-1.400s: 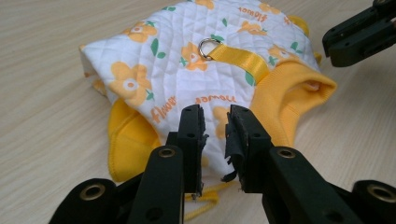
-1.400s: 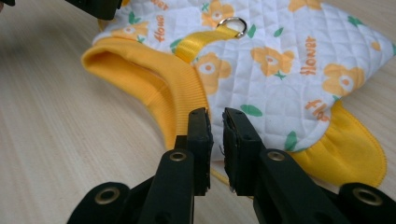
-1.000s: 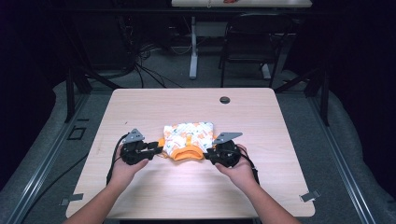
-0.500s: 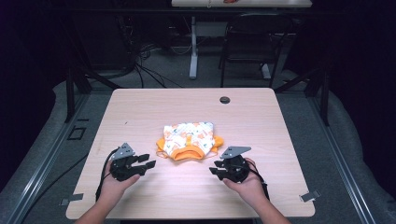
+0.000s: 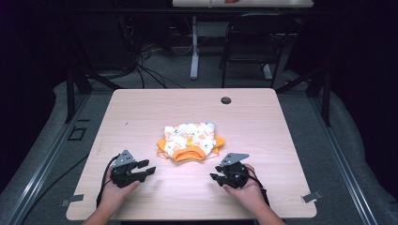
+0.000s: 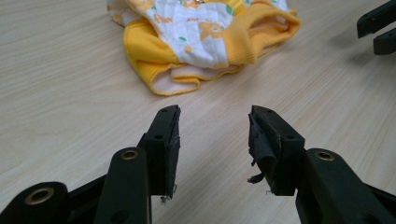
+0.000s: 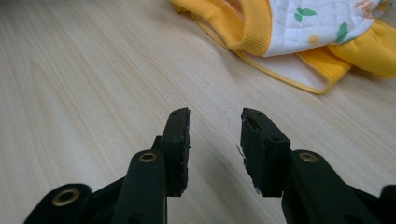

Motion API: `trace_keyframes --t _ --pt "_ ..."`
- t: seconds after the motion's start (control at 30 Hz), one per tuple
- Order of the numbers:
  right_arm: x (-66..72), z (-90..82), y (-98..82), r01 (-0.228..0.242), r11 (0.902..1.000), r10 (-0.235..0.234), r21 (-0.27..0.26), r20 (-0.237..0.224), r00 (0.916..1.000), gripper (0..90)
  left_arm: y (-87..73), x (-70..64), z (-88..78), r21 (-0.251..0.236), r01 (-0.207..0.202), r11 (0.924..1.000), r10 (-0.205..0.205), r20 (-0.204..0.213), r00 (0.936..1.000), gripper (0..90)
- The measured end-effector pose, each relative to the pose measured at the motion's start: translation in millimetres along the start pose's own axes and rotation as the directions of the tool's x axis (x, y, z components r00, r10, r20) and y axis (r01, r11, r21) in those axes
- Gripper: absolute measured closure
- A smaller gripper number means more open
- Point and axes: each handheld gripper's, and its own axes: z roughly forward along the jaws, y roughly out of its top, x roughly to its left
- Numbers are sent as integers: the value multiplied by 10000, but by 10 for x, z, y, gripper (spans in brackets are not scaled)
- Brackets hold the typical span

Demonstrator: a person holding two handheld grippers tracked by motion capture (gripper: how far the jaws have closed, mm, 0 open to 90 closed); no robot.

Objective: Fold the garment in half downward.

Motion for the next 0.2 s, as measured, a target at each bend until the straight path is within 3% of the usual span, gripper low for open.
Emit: trace_keyframes --t 0.2 --pt "-7 47 -50 -53 10000 53 7 203 9998 608 -30 1 10 61 -21 10000 22 -104 9999 523"
